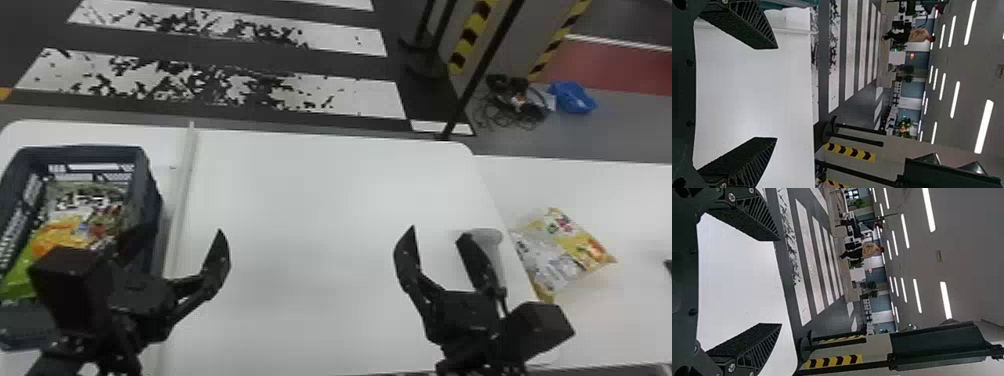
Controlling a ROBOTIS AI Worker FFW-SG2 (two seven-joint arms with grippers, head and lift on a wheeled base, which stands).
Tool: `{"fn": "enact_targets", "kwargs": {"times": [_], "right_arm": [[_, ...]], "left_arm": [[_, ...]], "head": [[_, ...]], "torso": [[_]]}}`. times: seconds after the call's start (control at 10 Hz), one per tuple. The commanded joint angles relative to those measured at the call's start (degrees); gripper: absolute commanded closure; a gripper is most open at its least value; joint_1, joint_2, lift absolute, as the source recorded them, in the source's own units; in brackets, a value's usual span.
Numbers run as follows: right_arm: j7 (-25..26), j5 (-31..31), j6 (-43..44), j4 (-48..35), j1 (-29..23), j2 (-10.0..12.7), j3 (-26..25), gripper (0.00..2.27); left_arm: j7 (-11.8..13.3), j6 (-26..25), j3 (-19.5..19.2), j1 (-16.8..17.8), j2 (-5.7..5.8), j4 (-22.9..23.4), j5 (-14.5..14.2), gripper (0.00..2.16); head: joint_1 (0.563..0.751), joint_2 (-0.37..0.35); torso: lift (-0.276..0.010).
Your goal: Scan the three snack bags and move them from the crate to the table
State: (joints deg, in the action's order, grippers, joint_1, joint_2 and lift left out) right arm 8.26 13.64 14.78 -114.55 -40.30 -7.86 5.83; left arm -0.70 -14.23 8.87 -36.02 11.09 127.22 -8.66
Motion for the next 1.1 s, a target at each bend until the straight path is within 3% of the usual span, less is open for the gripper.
{"fn": "enact_targets", "kwargs": {"times": [0.0,0.1,0.3,0.5,0.6,0.7,0.9,1.0], "right_arm": [[0.01,-0.28,1.78,0.11,-0.75,-0.93,0.59,0.12],[0.01,-0.28,3.19,0.11,-1.10,-1.63,1.21,0.12],[0.01,-0.28,4.07,0.82,-1.10,-2.07,2.08,0.12],[0.01,-0.89,4.77,1.61,-1.01,-2.42,2.87,0.12],[0.01,-1.33,4.77,1.87,-0.83,-2.77,3.40,0.12],[0.01,-2.03,4.77,2.13,-0.75,-3.04,3.67,0.12],[0.01,-2.39,4.77,2.57,-0.66,-3.91,4.02,0.12],[0.01,-2.47,4.77,3.01,-0.66,-4.35,4.11,0.12]], "left_arm": [[-0.01,0.03,-5.36,-1.34,-0.02,3.21,-2.33,0.03],[0.17,-1.03,-8.70,-1.34,-0.11,4.35,-3.82,0.04],[0.96,-10.34,-15.99,2.09,-0.20,5.06,-9.19,0.09],[1.66,-19.13,-21.18,6.40,-0.37,4.79,-12.61,0.09],[1.66,-23.70,-22.50,8.94,-0.46,4.62,-12.96,0.11],[0.87,-31.61,-22.94,12.20,-0.46,4.44,-12.96,0.14],[-1.94,-45.50,-22.94,18.26,-0.46,3.47,-12.70,0.15],[-3.26,-49.54,-22.94,20.46,-0.46,2.33,-12.79,0.15]], "head": [[0.695,-0.142],[0.695,-0.095],[0.695,0.003],[0.695,0.072],[0.695,0.107],[0.695,0.135],[0.695,0.160],[0.695,0.169]], "torso": [[-0.062],[-0.062],[-0.062],[-0.062],[-0.062],[-0.062],[-0.062],[-0.062]]}}
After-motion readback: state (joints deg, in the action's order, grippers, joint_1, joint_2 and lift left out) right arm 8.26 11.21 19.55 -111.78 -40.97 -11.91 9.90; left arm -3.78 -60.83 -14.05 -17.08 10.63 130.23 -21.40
